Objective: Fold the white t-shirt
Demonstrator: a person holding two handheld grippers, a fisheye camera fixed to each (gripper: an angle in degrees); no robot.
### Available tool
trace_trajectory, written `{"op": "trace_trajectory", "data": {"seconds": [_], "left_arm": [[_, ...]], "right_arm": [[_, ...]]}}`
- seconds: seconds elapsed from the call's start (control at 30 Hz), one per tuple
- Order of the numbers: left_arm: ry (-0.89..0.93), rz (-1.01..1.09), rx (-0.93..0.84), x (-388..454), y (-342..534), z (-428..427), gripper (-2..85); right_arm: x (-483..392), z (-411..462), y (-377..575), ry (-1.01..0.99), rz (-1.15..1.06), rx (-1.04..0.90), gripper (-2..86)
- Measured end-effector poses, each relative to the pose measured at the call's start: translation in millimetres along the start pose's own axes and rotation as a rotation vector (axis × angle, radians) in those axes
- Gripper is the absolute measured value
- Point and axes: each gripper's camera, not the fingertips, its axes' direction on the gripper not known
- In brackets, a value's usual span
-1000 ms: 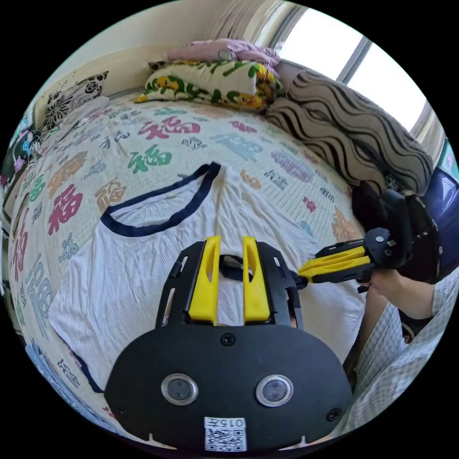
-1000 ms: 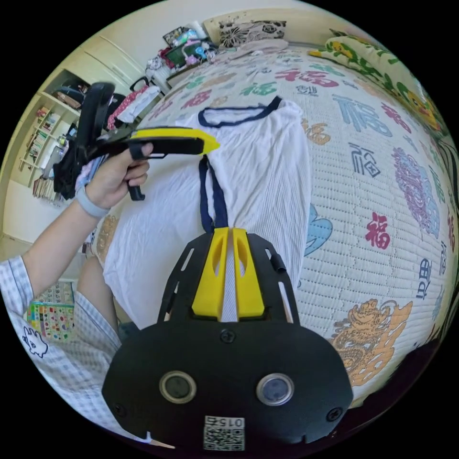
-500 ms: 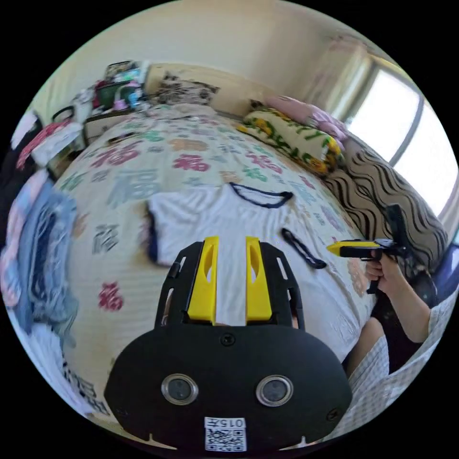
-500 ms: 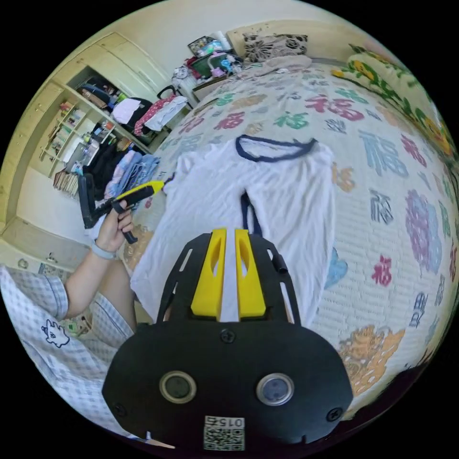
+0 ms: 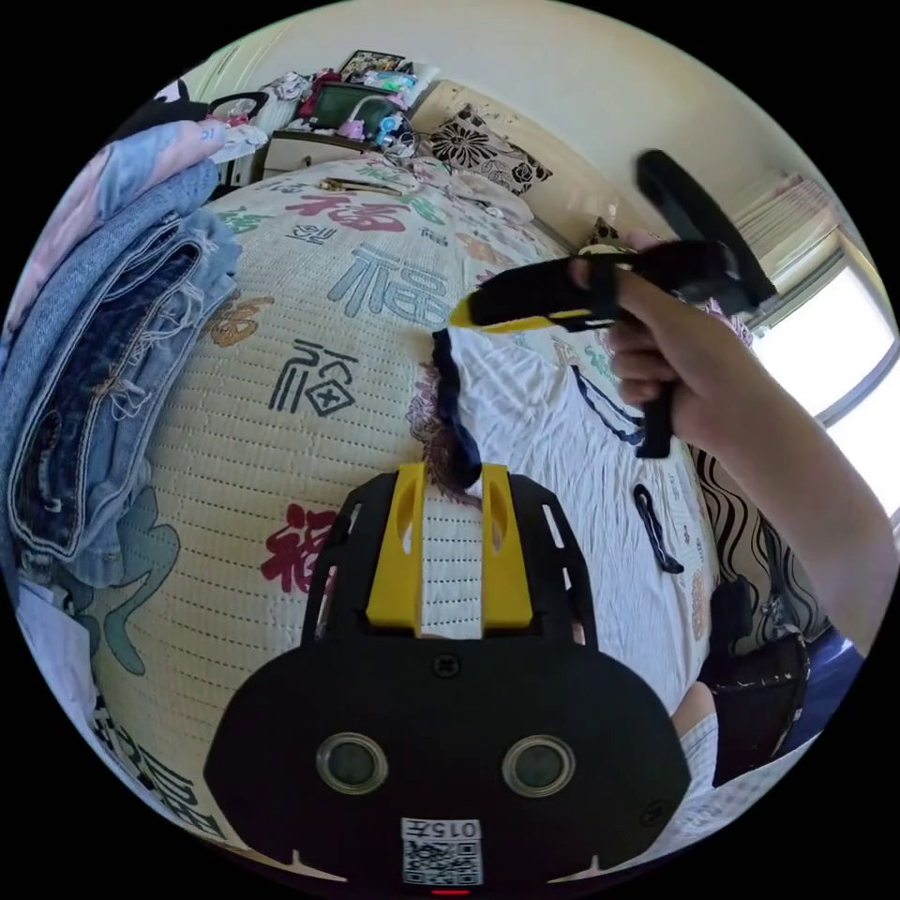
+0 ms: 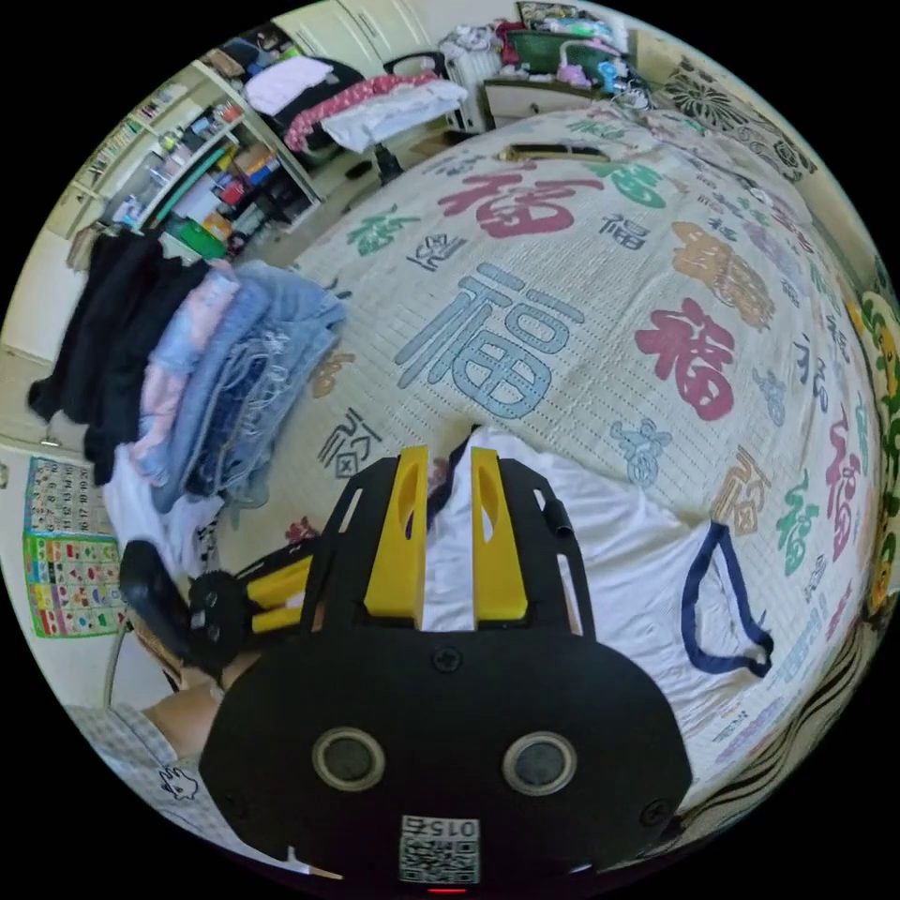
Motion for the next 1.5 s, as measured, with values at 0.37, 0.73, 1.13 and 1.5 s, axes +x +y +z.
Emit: {"op": "trace_trajectory", "data": {"seconds": [0.37, 0.73, 1.13, 1.5], "left_arm": [[0.046, 0.05, 0.117, -3, 20, -31, -0.1], [0.008, 0.407, 0.041, 113, 42, -21, 0.5], [0.05, 0.467, -0.055, 155, 25, 1, 6.5], [-0.029, 0.52, -0.198, 164, -5, 35, 5.8]], "right_arm": [[3, -33, -22, 0.052, -0.006, 0.04, -0.3], [129, -103, 170, -0.192, 0.409, 0.354, 1.0], [160, -99, 227, -0.155, 0.378, 0.319, 6.9], [164, -92, 224, -0.203, 0.281, 0.172, 5.1]]}}
